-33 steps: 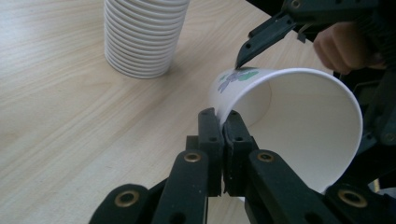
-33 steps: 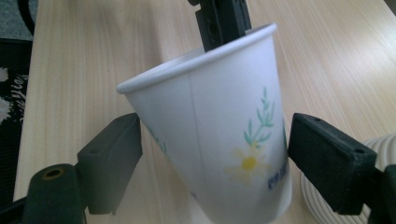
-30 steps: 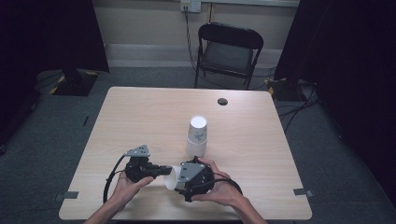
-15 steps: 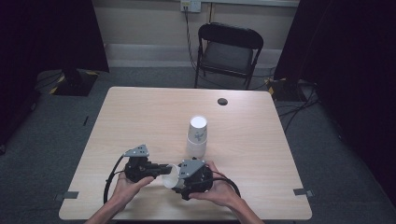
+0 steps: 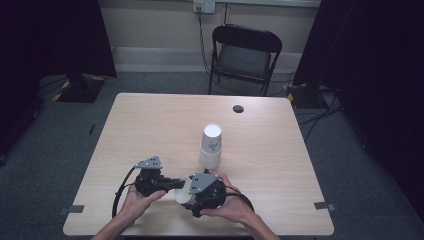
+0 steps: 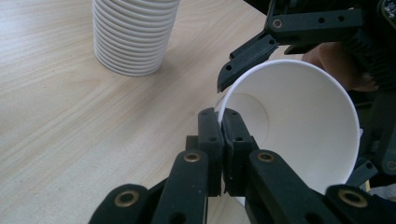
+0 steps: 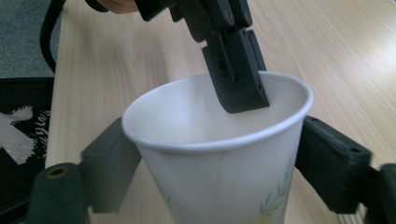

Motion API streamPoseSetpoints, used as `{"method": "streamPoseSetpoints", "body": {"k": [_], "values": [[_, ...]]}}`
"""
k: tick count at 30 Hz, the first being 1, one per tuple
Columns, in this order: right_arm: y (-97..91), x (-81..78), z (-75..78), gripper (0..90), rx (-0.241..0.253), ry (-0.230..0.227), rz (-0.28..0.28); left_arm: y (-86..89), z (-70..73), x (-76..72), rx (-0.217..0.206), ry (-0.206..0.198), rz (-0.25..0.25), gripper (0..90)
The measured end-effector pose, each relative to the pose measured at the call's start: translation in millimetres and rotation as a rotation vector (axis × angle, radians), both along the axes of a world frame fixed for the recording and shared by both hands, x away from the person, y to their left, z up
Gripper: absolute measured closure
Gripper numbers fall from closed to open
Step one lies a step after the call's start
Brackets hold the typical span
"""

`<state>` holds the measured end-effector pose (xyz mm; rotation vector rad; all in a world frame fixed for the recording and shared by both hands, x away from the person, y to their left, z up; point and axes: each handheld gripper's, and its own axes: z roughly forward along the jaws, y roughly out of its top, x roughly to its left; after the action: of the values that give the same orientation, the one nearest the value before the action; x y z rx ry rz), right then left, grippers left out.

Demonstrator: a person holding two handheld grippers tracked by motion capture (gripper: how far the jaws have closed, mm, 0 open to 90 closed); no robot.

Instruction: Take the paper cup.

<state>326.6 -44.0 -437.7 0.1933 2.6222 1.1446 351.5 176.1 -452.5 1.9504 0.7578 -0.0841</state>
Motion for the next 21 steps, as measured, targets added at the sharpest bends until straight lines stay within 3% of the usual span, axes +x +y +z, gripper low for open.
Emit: {"method": "streamPoseSetpoints", "body": {"k": [5, 7, 10, 14, 21], "values": [[-2.4, 0.0, 2.2, 25.2, 0.037, 0.01, 0.002, 2.2, -0.9, 0.6, -0.025, 0.016, 0.011, 86.0], [-4.9, 1.7, 3.6, 27.7, 0.066, 0.028, -0.001, 2.7, -2.2, 0.8, -0.033, 0.025, 0.016, 78.3], [-7.5, 3.4, 4.7, 27.7, 0.078, 0.029, -0.023, 2.3, -2.0, -0.3, -0.039, 0.025, 0.015, 74.8], [-8.8, 2.3, 5.3, 27.4, 0.088, 0.026, -0.023, 3.0, -0.8, -0.6, -0.039, 0.025, 0.025, 83.3], [2.8, -5.2, 1.0, 20.6, 0.031, -0.014, 0.001, -0.5, -0.6, -2.3, -0.009, 0.028, -0.002, 87.8]]}}
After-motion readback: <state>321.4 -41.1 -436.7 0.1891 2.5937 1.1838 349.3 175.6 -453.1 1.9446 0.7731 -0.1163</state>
